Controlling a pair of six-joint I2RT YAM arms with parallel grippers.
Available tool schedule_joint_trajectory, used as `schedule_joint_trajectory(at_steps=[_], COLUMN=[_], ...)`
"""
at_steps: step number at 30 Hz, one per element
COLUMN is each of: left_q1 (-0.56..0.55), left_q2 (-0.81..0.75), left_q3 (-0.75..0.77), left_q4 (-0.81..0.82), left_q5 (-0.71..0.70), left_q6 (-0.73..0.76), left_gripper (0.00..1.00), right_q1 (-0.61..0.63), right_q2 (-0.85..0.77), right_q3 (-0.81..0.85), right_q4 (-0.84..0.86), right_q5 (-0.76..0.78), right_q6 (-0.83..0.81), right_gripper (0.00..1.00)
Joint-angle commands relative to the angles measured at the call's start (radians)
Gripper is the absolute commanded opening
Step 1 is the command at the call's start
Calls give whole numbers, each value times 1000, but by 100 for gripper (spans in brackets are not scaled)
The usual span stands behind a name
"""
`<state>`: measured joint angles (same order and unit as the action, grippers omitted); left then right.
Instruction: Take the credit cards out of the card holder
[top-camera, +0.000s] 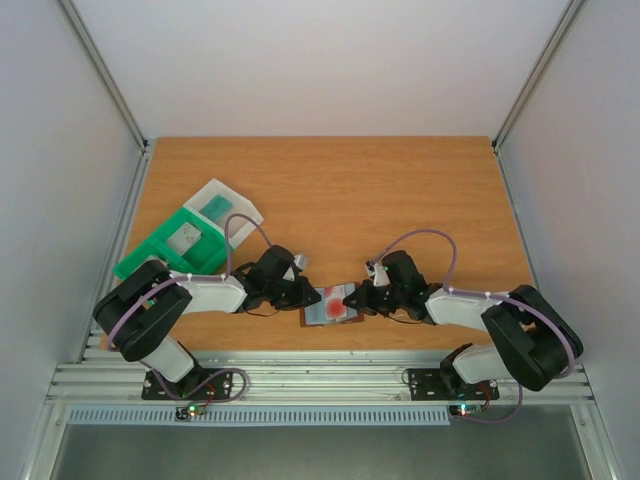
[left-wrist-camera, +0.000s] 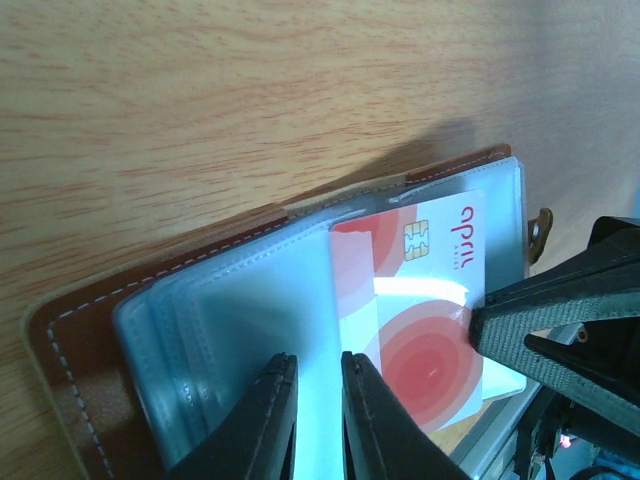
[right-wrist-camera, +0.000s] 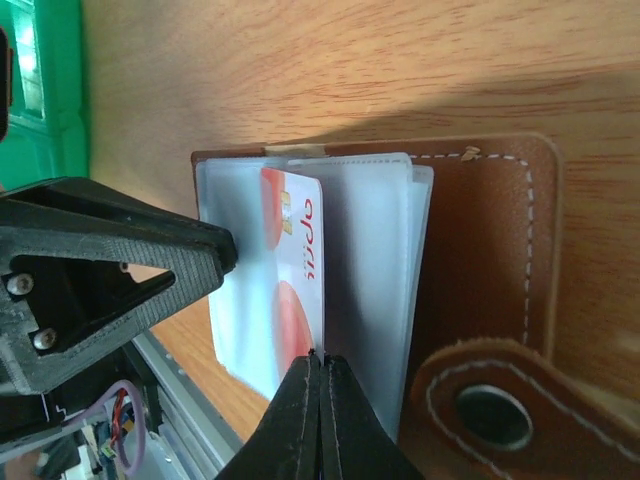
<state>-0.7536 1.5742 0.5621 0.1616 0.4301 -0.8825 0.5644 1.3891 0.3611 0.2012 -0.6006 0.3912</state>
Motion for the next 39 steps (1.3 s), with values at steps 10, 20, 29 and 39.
schedule_joint_trajectory(at_steps=[10,20,29,39], left_q1=[-4,-4,-5,-5], left_q2=[-141,-323,-456,-523], left_q3=[44,155,205,198], left_q4=[-173,-382,-507,-476], left_q5=[-11,72,243,444], left_q6=[25,144,260,286], left_gripper=[35,50,55,40], right_q1=[-13,-12,-12,-11], right_q2=[-193,-356,-513,-561], right_q3=[101,264,341,343], right_q4=[-431,-762,-860,-786], right_q5=[66,-48,-280,-504], right_q6=[-175,-339,-415,-406], right_gripper=[1,1,1,1])
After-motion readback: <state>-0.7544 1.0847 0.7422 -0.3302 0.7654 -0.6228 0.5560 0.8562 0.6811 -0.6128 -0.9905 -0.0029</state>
